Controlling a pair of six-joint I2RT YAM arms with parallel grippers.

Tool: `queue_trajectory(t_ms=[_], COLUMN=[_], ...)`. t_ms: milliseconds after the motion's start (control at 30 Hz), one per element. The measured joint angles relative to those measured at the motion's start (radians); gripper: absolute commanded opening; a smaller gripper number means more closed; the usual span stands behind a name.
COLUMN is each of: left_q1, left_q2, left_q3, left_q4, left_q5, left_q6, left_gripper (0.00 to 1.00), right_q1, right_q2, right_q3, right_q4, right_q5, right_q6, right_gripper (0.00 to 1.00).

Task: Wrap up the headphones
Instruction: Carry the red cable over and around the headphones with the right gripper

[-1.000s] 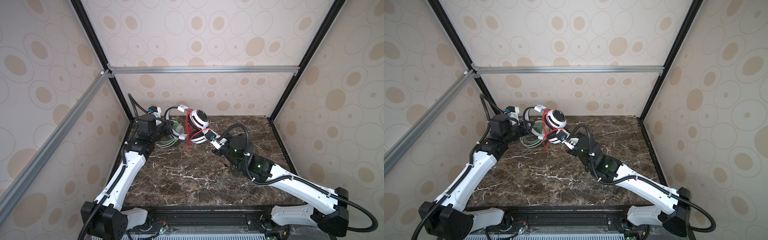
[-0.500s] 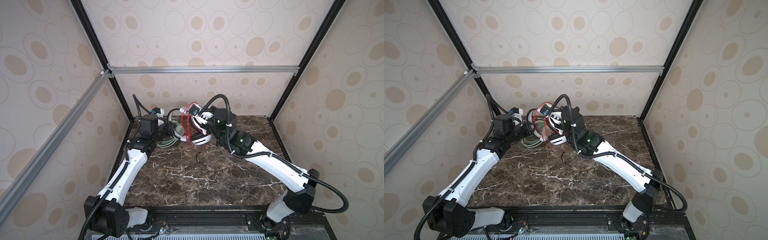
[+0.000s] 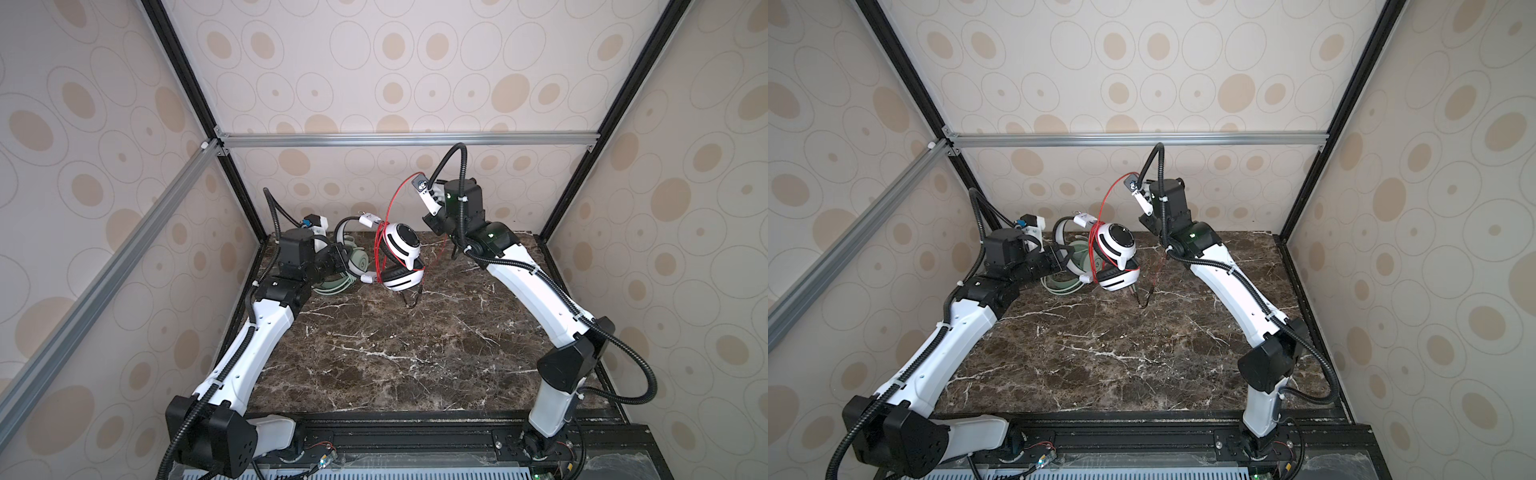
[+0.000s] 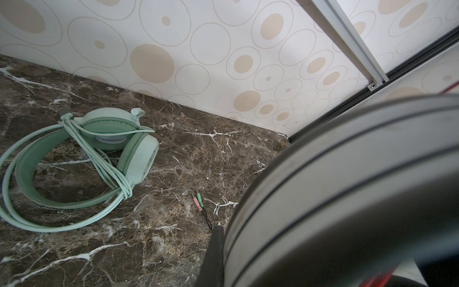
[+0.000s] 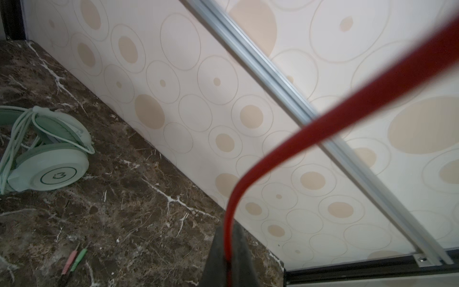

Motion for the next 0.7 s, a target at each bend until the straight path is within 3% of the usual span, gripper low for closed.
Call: queue_trajectory(t_ms=[300,467,700], left_q1=[0.0,0.0,0.0], left_q2=[-0.033,-0.04,-0.04], left_q3=[0.0,0.0,-0.013], left_q4=[0.043,0.054,0.054], left_q5=[0.045,0.051,0.038], left_q6=[0.008,0.008,0.012], left_gripper=[0.0,0.0,0.0], right_q1=[-0.12,-0.182,-0.214], right_q2=[0.208,0.311,0.39], right_q3=[0.146,0.204,0.237], right_q4=[-0.219,-0.282,-0.315], right_q5=[-0.225,-0.388,-0.55], right_q6=[0.199,0.343,0.454], right_gripper=[0.03,0.03,0.09])
